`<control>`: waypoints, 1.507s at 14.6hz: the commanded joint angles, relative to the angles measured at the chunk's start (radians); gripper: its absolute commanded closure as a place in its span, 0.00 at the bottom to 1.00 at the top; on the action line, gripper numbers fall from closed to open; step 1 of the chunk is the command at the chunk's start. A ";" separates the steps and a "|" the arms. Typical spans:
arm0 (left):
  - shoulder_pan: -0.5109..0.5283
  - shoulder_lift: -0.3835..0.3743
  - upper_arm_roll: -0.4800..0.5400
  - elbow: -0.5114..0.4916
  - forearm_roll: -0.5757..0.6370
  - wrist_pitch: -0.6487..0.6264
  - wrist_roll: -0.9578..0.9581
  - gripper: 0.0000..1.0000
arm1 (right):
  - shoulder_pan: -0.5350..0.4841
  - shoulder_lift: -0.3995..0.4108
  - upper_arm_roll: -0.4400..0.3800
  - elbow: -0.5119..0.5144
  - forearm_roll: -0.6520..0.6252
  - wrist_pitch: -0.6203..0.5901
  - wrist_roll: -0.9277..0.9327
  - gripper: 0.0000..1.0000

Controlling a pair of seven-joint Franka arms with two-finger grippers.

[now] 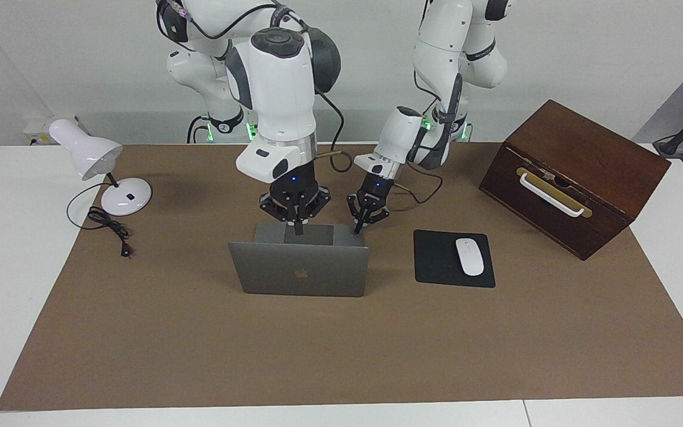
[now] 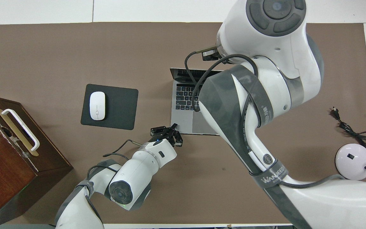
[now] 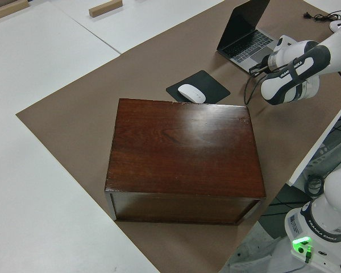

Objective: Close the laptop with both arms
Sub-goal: 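Push the laptop lid down toward the keyboard with the right gripper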

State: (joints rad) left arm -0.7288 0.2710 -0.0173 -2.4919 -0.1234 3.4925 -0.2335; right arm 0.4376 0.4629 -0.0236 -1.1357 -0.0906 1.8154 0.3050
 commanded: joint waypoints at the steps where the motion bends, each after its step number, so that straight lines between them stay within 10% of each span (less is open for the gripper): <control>1: -0.021 0.030 0.013 0.010 -0.021 0.010 0.033 1.00 | -0.022 0.069 -0.004 0.089 -0.023 0.004 0.000 1.00; 12: -0.023 0.031 0.013 -0.002 -0.021 0.006 0.111 1.00 | -0.043 0.152 -0.009 0.110 -0.052 0.134 -0.001 1.00; 22: -0.029 0.039 0.013 -0.004 -0.021 0.005 0.122 1.00 | -0.056 0.146 -0.009 0.100 0.076 -0.022 0.000 1.00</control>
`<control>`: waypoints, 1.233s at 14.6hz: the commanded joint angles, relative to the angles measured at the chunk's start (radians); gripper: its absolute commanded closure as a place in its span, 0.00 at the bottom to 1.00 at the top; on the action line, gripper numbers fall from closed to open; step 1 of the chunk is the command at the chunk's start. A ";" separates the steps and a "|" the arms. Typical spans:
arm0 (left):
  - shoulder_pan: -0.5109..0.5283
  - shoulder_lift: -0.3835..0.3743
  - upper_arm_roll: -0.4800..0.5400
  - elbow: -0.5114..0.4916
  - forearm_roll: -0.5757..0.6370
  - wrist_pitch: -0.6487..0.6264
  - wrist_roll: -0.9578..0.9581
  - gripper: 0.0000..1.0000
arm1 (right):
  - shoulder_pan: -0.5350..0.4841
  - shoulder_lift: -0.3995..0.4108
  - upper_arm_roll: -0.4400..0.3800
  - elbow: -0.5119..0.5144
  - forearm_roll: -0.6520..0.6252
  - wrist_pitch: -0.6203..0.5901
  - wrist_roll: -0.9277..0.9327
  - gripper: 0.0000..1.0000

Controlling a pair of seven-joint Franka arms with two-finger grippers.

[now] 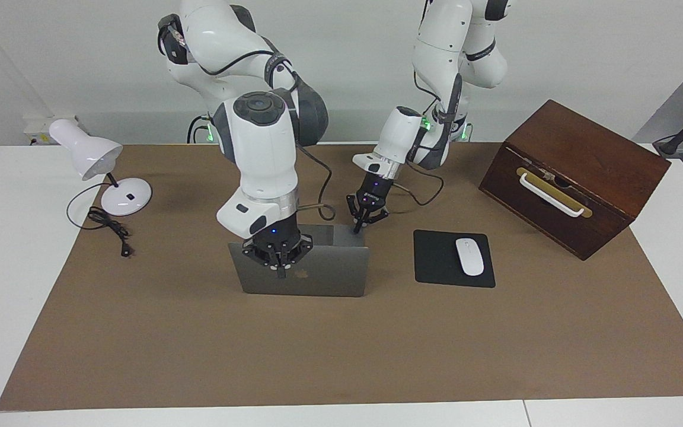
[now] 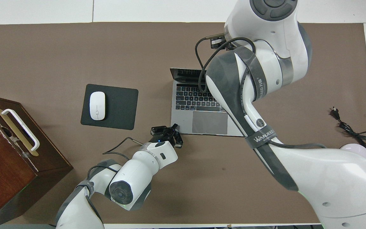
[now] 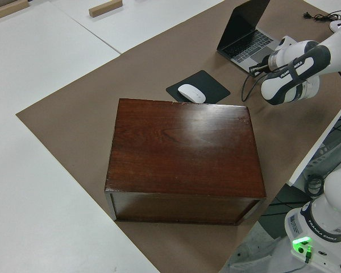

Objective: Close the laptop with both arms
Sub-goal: 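Push the laptop lid down toward the keyboard with the right gripper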

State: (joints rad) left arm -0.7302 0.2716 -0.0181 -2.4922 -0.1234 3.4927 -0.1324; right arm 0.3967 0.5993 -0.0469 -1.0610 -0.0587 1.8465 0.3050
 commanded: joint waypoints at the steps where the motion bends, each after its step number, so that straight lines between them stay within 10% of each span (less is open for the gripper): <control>1: -0.028 0.040 0.013 -0.004 -0.021 0.005 0.020 1.00 | -0.015 0.007 0.013 0.027 0.062 -0.079 0.000 1.00; 18: -0.028 0.044 0.013 -0.005 -0.021 0.005 0.030 1.00 | -0.026 -0.004 0.016 -0.020 0.111 -0.121 0.000 1.00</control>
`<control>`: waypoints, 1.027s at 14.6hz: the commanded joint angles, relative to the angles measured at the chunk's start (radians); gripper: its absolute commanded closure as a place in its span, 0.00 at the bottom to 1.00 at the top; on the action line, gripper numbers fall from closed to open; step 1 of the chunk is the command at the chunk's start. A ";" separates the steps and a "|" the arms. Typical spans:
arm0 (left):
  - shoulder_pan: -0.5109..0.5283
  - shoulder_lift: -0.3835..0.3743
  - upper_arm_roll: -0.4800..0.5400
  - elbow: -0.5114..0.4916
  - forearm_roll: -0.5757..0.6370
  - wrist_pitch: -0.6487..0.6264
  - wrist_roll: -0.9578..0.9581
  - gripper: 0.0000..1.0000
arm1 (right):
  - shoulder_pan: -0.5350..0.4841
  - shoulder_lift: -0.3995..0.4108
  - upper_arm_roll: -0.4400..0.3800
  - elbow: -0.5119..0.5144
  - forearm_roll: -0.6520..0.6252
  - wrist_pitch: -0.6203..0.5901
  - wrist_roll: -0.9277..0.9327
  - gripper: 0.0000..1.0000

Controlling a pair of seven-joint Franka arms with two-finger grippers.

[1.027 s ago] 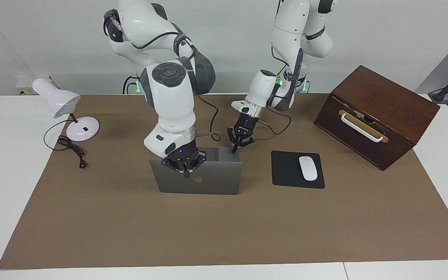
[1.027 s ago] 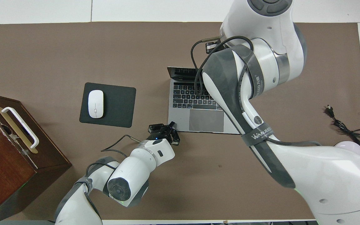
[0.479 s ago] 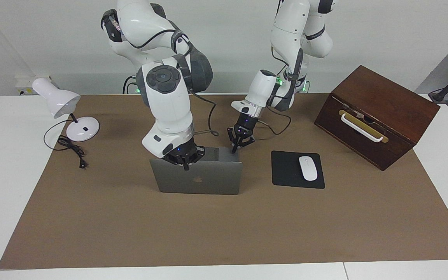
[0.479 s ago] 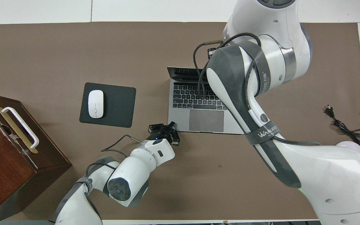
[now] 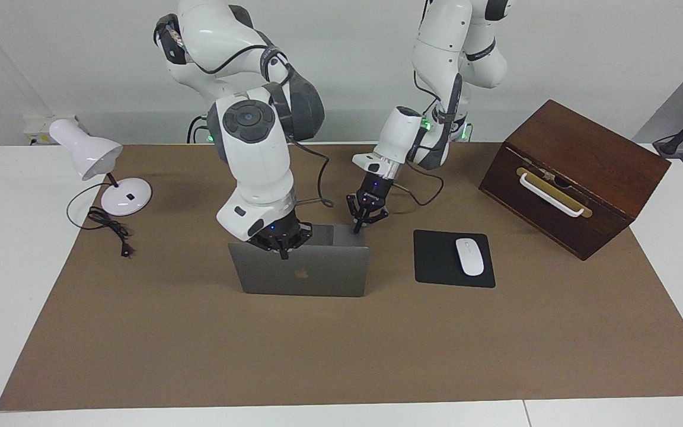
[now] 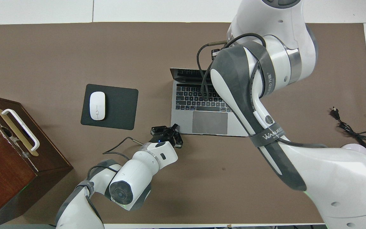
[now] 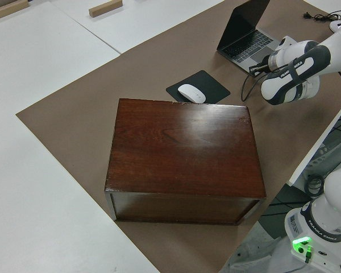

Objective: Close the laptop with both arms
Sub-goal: 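Press the lid fully shut with the right gripper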

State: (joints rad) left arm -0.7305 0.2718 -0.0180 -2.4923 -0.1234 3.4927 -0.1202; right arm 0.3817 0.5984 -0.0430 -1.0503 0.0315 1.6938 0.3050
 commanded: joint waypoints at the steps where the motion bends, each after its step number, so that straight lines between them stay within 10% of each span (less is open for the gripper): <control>1: -0.035 0.044 0.013 -0.003 -0.022 0.005 0.016 1.00 | -0.010 -0.003 0.012 -0.051 0.021 0.056 0.000 1.00; 11: -0.041 0.053 0.013 -0.005 -0.022 0.006 0.017 1.00 | -0.063 -0.075 0.011 -0.235 0.209 -0.098 0.009 1.00; 15: -0.041 0.053 0.013 -0.005 -0.022 0.006 0.017 1.00 | -0.064 -0.120 0.009 -0.413 0.206 0.042 0.008 1.00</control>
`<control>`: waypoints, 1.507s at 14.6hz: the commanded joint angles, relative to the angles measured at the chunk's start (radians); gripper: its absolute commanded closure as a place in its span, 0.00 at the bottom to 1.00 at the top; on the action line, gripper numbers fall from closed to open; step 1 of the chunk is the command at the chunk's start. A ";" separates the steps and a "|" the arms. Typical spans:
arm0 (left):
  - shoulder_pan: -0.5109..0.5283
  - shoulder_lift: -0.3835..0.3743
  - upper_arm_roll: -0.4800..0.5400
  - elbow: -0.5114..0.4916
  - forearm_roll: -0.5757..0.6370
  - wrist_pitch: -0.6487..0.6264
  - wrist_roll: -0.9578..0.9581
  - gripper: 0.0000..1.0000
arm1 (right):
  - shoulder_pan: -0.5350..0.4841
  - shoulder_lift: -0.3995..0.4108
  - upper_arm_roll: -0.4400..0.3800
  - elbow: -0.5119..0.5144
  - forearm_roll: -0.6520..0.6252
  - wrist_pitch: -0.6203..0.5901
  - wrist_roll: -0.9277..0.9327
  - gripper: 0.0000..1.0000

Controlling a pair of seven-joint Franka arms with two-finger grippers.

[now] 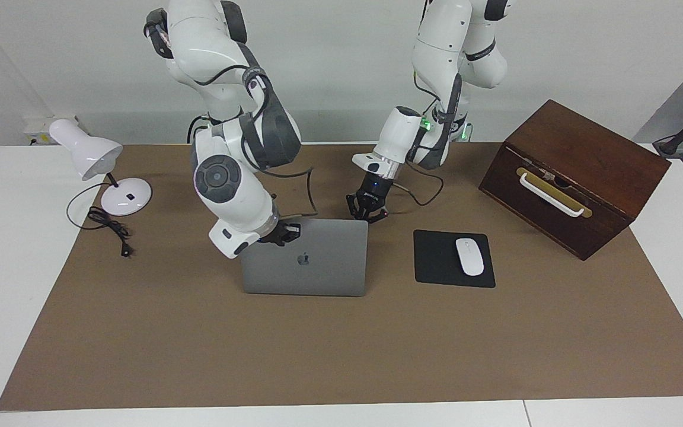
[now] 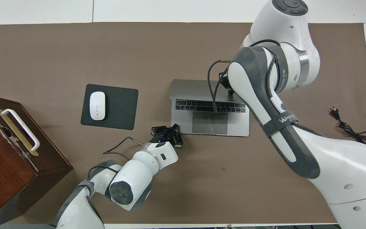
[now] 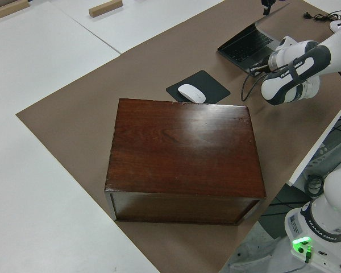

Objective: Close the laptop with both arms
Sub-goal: 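Press the lid fully shut with the right gripper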

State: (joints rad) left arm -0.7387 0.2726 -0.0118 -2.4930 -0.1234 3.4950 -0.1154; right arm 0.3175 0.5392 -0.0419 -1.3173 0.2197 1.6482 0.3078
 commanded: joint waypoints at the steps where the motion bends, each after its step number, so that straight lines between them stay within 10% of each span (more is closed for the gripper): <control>1: -0.033 0.053 0.007 -0.004 -0.022 0.006 0.013 1.00 | 0.008 -0.059 0.010 -0.170 0.020 0.126 0.005 1.00; 15: -0.034 0.059 0.009 -0.014 -0.022 0.004 0.046 1.00 | 0.040 -0.033 0.011 -0.338 0.020 0.404 0.005 1.00; 22: -0.033 0.057 0.007 -0.014 -0.022 0.001 0.046 1.00 | 0.017 -0.067 0.002 -0.271 -0.023 0.274 -0.021 1.00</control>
State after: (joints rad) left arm -0.7407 0.2738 -0.0108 -2.4945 -0.1234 3.4996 -0.0812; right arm 0.3582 0.5114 -0.0395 -1.6068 0.2148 1.9924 0.3068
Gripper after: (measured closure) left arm 0.991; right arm 0.991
